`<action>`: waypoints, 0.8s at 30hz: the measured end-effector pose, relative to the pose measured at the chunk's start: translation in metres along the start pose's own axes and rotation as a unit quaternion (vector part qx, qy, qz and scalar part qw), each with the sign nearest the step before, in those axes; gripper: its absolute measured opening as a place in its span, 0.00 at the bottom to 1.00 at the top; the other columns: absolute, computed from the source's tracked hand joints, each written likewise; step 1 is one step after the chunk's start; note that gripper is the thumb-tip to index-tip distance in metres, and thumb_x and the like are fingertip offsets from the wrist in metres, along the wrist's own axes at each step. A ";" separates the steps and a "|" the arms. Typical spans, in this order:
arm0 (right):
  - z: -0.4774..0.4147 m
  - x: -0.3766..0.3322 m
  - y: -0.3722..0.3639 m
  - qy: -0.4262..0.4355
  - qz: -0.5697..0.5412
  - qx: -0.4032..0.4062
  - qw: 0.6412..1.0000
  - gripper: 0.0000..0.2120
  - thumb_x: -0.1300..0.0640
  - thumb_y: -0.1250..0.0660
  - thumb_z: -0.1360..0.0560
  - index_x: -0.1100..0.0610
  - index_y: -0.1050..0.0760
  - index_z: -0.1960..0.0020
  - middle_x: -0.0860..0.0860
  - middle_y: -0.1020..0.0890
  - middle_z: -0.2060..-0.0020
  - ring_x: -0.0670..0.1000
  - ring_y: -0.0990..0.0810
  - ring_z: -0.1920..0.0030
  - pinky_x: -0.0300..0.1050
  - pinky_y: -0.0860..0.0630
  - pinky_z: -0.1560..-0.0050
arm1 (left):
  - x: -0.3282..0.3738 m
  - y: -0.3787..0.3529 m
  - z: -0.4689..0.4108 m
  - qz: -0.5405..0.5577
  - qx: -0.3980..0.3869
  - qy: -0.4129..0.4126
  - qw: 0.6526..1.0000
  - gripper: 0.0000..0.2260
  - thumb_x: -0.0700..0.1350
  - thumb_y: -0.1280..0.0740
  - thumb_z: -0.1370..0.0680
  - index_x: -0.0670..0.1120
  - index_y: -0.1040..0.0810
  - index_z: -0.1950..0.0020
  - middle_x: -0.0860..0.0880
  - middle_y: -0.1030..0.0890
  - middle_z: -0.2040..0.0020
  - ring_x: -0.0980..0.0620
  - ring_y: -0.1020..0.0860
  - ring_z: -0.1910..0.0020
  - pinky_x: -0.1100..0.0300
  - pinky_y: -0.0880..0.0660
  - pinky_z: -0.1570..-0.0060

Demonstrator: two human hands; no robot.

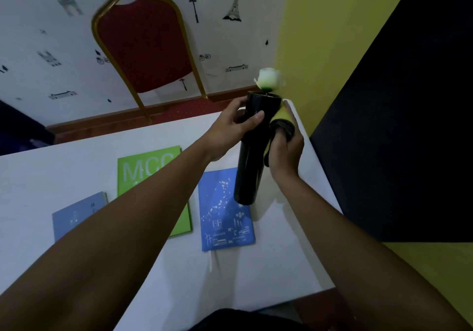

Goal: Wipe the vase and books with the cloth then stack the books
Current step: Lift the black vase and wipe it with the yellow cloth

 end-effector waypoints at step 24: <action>0.069 0.060 0.020 -0.030 -0.012 -0.012 0.999 0.32 0.65 0.41 0.29 0.50 0.26 0.26 0.47 0.22 0.30 0.41 0.24 0.31 0.35 0.23 0.36 | 0.026 0.011 -0.016 0.021 0.136 -0.017 0.990 0.37 0.49 0.20 0.28 0.45 0.36 0.25 0.49 0.20 0.38 0.51 0.19 0.39 0.52 0.21 0.37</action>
Point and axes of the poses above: each hand's wrist, its own z-axis away from the middle knuckle, its own y-axis out of the back of the hand, x = y × z, the point moved 7 cm from there along -z, towards the middle knuckle
